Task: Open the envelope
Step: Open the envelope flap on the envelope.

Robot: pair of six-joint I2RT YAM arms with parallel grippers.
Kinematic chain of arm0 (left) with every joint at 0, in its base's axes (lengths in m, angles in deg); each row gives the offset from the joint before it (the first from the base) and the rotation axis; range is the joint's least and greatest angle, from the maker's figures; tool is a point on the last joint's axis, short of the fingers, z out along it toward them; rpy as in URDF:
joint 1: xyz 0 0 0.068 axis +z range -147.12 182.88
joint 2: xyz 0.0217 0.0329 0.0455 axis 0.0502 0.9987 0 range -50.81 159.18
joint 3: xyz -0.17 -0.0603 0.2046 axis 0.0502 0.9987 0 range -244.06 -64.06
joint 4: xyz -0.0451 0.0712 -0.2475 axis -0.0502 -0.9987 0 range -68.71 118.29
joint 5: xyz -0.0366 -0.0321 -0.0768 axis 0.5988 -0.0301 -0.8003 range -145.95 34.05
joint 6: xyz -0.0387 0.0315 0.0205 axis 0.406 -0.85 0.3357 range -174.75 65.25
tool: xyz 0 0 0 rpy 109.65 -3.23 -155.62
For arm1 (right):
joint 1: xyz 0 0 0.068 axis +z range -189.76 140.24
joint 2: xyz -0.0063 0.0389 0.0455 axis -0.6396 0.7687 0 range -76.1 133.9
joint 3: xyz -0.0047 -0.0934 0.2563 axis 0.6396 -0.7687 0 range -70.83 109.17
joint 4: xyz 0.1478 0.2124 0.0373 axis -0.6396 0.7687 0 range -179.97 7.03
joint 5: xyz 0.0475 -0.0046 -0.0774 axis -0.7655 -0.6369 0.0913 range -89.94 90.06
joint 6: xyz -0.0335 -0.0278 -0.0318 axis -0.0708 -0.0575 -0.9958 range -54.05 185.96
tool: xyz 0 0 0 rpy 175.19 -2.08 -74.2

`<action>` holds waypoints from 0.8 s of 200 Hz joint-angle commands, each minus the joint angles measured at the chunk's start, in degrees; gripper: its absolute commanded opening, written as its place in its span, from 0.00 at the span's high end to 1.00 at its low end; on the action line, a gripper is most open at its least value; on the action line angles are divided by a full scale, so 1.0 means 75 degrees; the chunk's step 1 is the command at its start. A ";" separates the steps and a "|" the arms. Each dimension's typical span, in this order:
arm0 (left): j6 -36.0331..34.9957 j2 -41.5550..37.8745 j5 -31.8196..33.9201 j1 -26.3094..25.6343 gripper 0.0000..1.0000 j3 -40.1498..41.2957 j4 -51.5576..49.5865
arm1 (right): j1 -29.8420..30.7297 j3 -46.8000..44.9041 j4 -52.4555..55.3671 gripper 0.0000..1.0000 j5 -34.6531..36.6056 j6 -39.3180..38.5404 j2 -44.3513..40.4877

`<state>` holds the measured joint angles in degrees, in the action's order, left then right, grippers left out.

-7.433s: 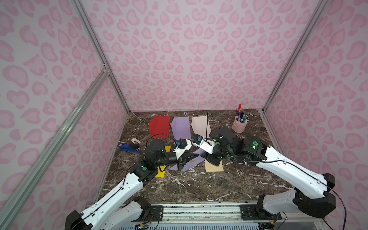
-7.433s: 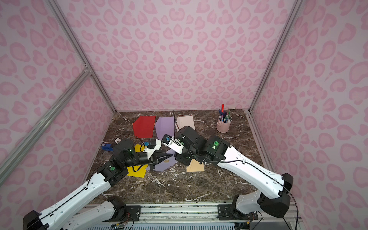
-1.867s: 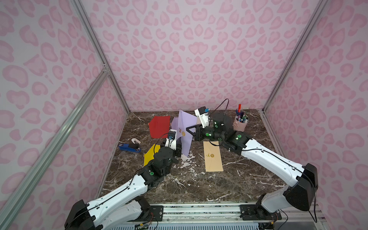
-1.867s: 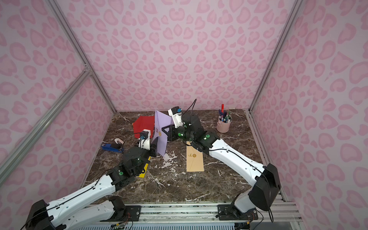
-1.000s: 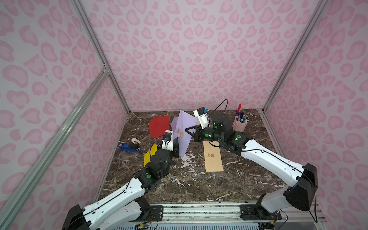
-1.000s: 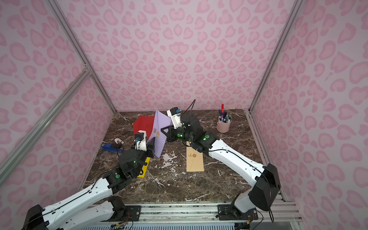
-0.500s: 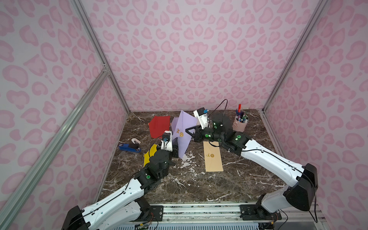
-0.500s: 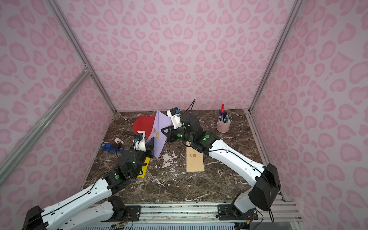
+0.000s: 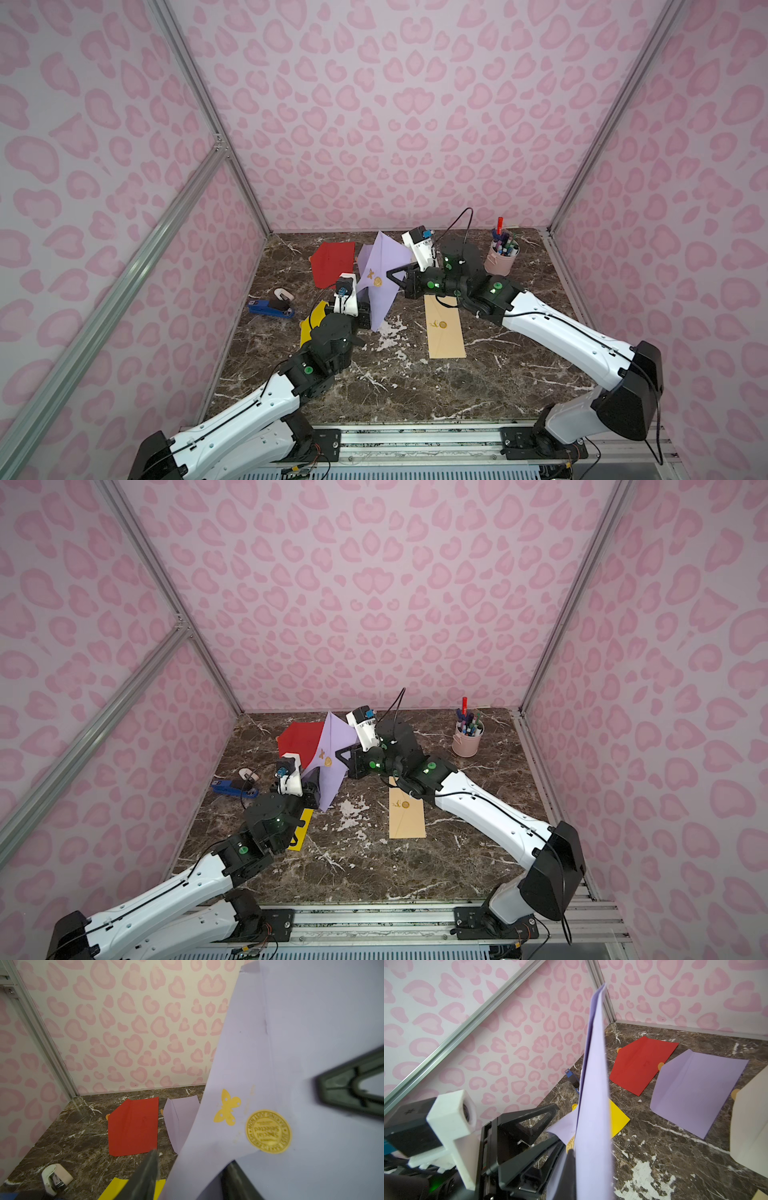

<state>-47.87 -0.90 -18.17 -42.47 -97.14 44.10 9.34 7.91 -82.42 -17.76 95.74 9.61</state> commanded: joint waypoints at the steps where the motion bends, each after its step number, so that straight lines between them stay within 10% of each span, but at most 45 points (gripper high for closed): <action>1: 0.0189 0.0014 0.0358 0.0034 0.50 -0.0007 0.0329 | 0.0037 0.0001 0.0405 1.00 -0.0157 -0.0138 -0.0024; 160: 0.0645 -0.0344 0.0085 0.0355 0.47 0.0063 0.0188 | 0.0288 0.0077 0.0774 1.00 -0.0038 -0.0500 -0.0076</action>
<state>-44.62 -2.98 -17.84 -40.61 -96.74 44.01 11.22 8.26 -80.86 -16.95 93.05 9.11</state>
